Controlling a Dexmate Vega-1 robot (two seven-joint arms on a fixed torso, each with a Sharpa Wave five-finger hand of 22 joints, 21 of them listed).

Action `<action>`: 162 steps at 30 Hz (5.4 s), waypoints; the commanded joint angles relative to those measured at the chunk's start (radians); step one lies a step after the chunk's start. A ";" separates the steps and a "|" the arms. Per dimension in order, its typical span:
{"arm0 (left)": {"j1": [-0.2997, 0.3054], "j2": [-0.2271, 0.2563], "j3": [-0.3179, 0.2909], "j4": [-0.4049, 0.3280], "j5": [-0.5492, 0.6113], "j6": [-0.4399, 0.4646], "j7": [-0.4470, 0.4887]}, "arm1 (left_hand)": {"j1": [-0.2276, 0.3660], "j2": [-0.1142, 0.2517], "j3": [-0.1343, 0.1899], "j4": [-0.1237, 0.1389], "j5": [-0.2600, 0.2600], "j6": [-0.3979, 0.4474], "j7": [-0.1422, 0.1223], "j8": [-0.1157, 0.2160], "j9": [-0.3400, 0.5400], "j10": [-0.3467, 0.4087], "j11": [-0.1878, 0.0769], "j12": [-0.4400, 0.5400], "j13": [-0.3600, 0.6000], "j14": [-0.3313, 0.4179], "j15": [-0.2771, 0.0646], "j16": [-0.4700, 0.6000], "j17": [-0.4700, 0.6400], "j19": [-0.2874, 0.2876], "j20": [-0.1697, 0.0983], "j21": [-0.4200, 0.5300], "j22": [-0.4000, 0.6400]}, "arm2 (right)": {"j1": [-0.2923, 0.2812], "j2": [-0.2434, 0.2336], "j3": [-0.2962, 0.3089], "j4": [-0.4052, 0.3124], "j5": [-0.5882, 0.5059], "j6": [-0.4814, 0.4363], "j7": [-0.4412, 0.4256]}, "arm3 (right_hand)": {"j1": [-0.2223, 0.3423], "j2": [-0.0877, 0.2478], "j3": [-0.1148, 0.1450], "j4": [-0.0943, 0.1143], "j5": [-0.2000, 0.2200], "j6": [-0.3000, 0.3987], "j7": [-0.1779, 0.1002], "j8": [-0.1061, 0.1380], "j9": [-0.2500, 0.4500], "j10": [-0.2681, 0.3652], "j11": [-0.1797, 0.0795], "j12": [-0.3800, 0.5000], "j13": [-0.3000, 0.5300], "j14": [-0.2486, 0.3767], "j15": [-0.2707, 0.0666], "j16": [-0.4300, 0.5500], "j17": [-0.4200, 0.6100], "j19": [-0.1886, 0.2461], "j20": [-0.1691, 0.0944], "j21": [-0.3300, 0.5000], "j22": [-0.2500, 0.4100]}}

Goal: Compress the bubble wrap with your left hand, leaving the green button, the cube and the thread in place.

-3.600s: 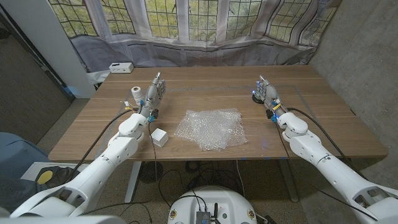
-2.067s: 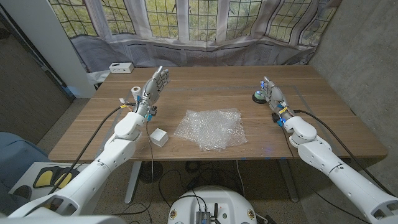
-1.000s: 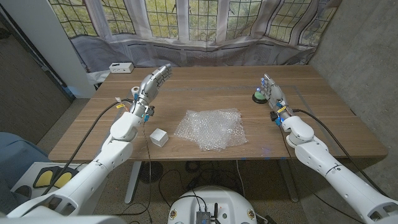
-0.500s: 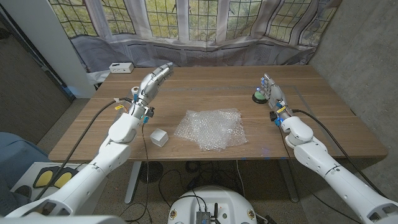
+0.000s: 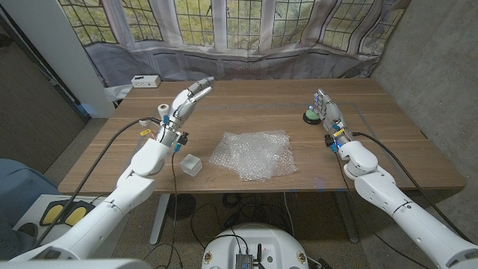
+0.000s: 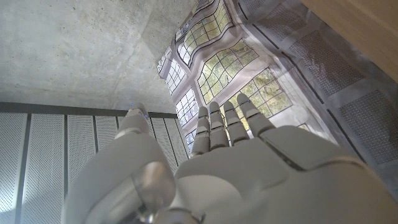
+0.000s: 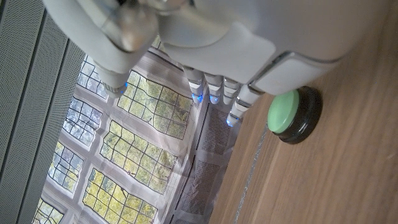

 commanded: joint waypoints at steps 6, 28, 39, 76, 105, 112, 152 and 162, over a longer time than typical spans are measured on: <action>0.075 0.016 -0.059 -0.110 0.281 0.054 0.174 | 0.015 -0.016 0.005 0.003 -0.002 0.022 -0.011 -0.003 0.002 0.015 -0.012 -0.001 0.004 0.009 -0.003 -0.004 0.002 0.005 0.009 -0.007 0.002 | -0.018 -0.018 0.005 -0.030 0.001 -0.014 0.003 | 0.004 0.006 0.008 -0.002 0.003 0.011 -0.001 -0.001 0.003 -0.003 0.001 -0.006 0.004 0.002 0.002 -0.004 0.001 0.004 0.002 -0.001 0.003; 0.150 0.033 -0.096 -0.245 0.573 0.135 0.332 | 0.021 -0.034 0.006 0.006 -0.009 0.039 -0.013 -0.007 0.003 0.036 -0.013 -0.002 0.005 0.039 -0.007 0.000 0.003 0.025 0.019 -0.007 0.003 | -0.027 -0.018 0.011 -0.023 0.014 -0.002 0.020 | 0.007 0.005 0.007 -0.004 0.002 0.007 -0.001 -0.003 0.003 -0.003 0.002 -0.008 0.005 0.001 0.004 -0.005 0.001 0.005 -0.001 -0.003 0.003; 0.191 0.070 -0.113 -0.338 0.711 0.254 0.396 | 0.019 -0.061 -0.001 0.009 -0.017 0.012 -0.036 -0.024 0.004 0.015 -0.026 -0.018 0.007 0.019 -0.002 -0.013 0.005 -0.004 0.049 -0.026 0.004 | -0.022 -0.018 0.006 -0.014 0.017 0.007 0.040 | 0.009 0.006 0.007 -0.005 0.002 0.006 -0.001 -0.004 0.003 0.000 -0.001 -0.007 0.005 0.003 0.002 -0.005 0.001 0.009 -0.005 -0.003 0.003; 0.150 0.251 -0.006 -0.528 0.798 0.611 0.259 | 0.002 -0.146 -0.031 0.014 -0.013 -0.140 -0.093 -0.045 0.007 -0.137 -0.045 -0.067 0.018 -0.100 0.023 -0.026 0.009 -0.056 0.108 -0.043 0.010 | -0.026 -0.011 0.017 0.021 0.048 0.024 0.064 | 0.009 0.007 0.005 -0.005 0.002 0.013 0.000 -0.002 0.003 0.009 -0.001 -0.007 0.006 0.005 0.003 -0.005 0.002 0.012 -0.005 -0.006 0.003; 0.085 0.286 0.098 -0.530 0.832 0.721 0.214 | 0.073 -0.171 -0.019 0.003 -0.003 -0.103 -0.110 -0.014 0.008 -0.090 -0.068 -0.035 0.020 -0.040 0.005 -0.001 0.008 0.034 0.107 -0.013 0.013 | -0.033 -0.016 0.020 0.015 0.061 0.009 0.060 | 0.010 0.006 0.003 -0.005 0.001 0.025 0.017 0.000 0.003 0.020 0.011 -0.006 0.006 0.009 0.006 -0.005 0.003 0.015 0.000 -0.007 0.003; 0.052 0.280 0.134 -0.505 0.822 0.734 0.186 | 0.088 -0.168 -0.014 0.003 -0.002 -0.092 -0.110 -0.011 0.008 -0.082 -0.069 -0.032 0.021 -0.030 0.002 0.001 0.008 0.050 0.107 -0.009 0.013 | -0.024 -0.008 0.019 0.036 0.066 0.016 0.069 | 0.011 0.006 0.003 -0.006 0.001 0.028 0.017 0.001 0.003 0.020 0.010 -0.006 0.006 0.011 0.008 -0.004 0.003 0.017 0.002 -0.007 0.003; -0.020 0.250 0.279 -0.439 0.940 0.765 0.200 | 0.146 -0.164 0.002 0.011 -0.007 -0.030 -0.110 -0.002 0.008 -0.046 -0.088 -0.020 0.021 0.017 -0.012 0.003 0.006 0.118 0.108 -0.001 0.011 | -0.024 0.002 0.011 0.041 0.070 0.010 0.063 | 0.011 0.007 0.000 -0.006 0.001 0.029 0.011 -0.002 0.003 0.022 0.011 -0.010 0.007 0.012 0.008 -0.006 0.003 0.016 0.005 -0.009 0.003; -0.011 0.234 0.321 -0.446 1.027 0.831 0.206 | 0.157 -0.158 0.008 0.011 -0.007 -0.024 -0.112 -0.004 0.008 -0.044 -0.090 -0.020 0.021 0.023 -0.016 0.002 0.006 0.124 0.109 -0.003 0.011 | -0.027 -0.002 0.019 0.037 0.097 0.009 0.089 | 0.010 0.007 -0.001 -0.005 0.001 0.028 0.011 -0.002 0.003 0.024 0.011 -0.010 0.007 0.012 0.008 -0.006 0.004 0.016 0.006 -0.010 0.003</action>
